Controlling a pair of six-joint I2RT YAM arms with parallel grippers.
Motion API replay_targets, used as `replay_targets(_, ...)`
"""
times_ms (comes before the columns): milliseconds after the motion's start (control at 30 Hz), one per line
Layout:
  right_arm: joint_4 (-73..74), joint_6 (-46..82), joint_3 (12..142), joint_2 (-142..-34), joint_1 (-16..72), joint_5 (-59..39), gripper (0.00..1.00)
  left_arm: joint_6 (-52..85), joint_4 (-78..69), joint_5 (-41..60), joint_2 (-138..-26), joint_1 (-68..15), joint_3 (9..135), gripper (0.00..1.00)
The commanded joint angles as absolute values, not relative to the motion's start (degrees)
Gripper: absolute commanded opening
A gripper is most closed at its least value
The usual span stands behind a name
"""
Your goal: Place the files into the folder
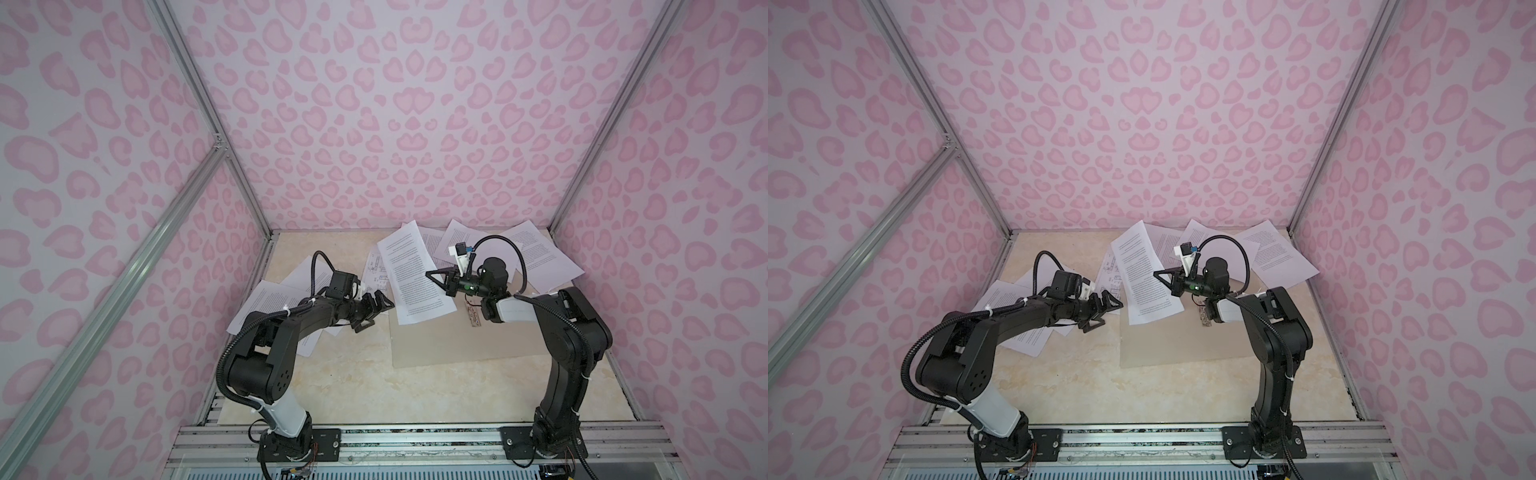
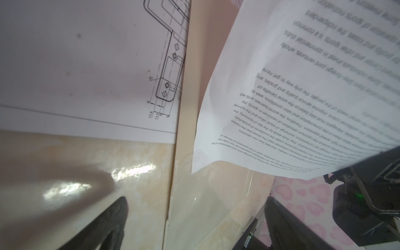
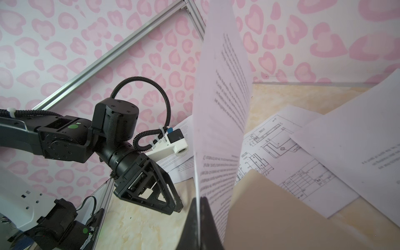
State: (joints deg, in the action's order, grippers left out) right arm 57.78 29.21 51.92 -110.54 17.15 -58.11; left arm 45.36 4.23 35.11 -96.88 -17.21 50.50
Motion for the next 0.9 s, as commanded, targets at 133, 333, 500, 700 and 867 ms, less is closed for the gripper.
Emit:
replay_targets(133, 36.71, 14.13, 53.09, -107.85, 18.6, -55.55, 0.0, 45.0, 2.36, 36.21, -97.21, -17.21, 50.93, 1.0)
replay_targets(333, 48.41, 23.54, 50.24, -109.89, 17.82, -56.66, 0.0, 45.28, 1.65, 36.74, -97.65, -17.16, 51.06, 1.0)
replay_targets(500, 56.71, 30.37, 48.88, -112.93, 17.82, -56.42, 0.0, 45.31, 1.79, 36.91, -97.55, -17.2, 51.42, 1.0)
replay_targets(700, 52.09, 30.32, 48.54, -112.12, 17.47, -54.89, 0.0, 45.06, 1.87, 37.0, -97.59, -17.16, 51.69, 1.0)
replay_targets(867, 40.14, 28.83, 50.78, -111.12, 17.06, -55.09, 0.0, 45.12, 1.77, 37.2, -98.02, -17.19, 51.94, 1.0)
